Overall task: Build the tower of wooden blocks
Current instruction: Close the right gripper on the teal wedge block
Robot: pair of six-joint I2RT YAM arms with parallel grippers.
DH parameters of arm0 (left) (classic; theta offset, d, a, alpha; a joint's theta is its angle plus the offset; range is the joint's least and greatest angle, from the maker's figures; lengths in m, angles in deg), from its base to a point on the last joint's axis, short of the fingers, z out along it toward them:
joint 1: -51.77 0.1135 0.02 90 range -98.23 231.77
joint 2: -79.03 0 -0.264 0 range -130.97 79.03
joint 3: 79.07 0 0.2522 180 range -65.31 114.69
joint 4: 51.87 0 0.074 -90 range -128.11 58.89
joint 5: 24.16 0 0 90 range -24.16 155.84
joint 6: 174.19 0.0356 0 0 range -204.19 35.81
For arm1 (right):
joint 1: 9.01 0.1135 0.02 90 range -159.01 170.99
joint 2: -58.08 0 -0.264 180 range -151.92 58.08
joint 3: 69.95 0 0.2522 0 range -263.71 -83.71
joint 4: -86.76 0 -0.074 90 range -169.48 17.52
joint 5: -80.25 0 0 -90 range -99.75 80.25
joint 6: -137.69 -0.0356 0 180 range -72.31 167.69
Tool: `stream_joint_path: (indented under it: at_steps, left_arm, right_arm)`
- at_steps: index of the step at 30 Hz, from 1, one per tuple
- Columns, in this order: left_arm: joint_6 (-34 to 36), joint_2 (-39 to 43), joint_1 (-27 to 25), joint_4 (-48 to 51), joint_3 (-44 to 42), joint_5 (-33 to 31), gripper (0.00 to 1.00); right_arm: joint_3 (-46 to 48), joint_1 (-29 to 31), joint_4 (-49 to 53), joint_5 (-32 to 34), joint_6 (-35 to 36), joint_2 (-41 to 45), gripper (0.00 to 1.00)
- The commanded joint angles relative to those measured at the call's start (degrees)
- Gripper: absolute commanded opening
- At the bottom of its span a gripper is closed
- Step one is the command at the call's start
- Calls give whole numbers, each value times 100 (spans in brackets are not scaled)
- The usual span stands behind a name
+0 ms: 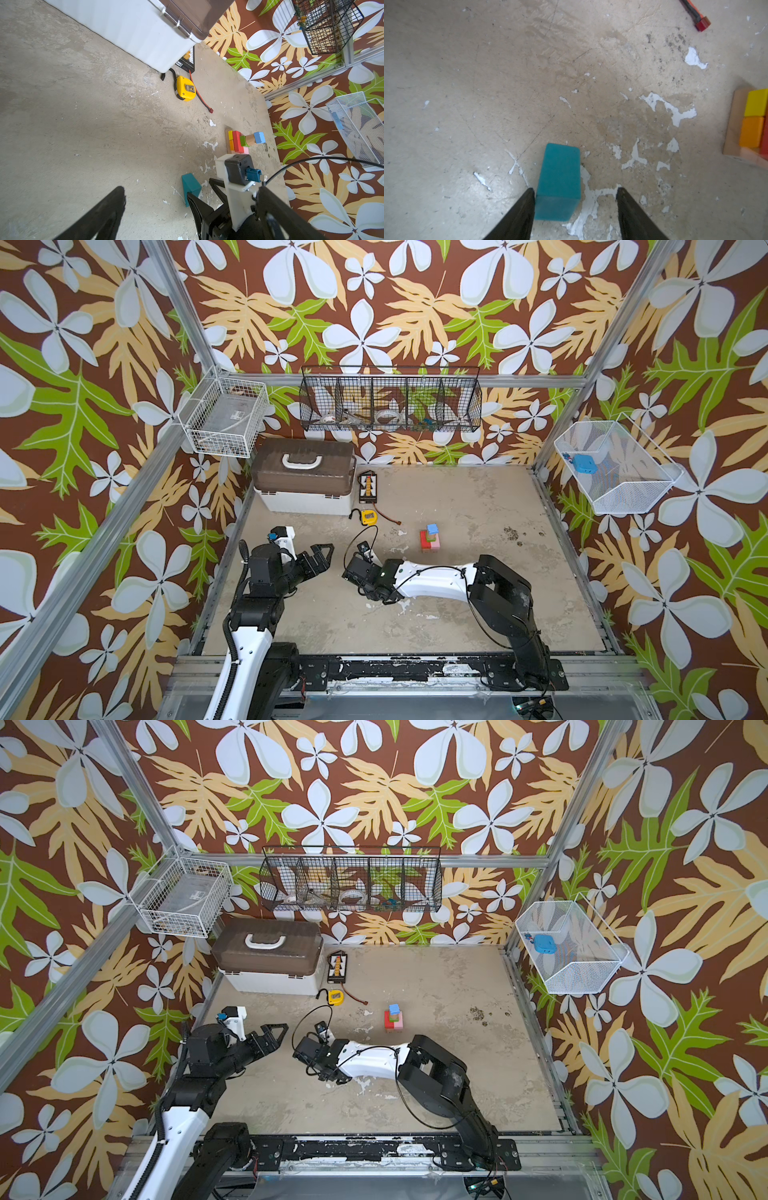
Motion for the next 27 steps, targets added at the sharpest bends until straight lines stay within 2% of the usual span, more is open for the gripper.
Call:
stream_joint_path:
  at_steps: [1,5,14,27]
  left_arm:
    - [72,-2,0,-123,-3,54,100]
    - [72,-1,-5,-123,-4,64,100]
    - [70,0,-1,-126,-5,64,100]
    - [71,8,-5,-140,-18,90,100]
  right_arm:
    - [-6,-6,-29,93,-84,-4,63]
    - [-39,-33,-130,-121,-6,-92,59]
    - [-133,-43,-143,-297,80,-190,43]
    - [-167,-122,-169,-415,125,-225,44]
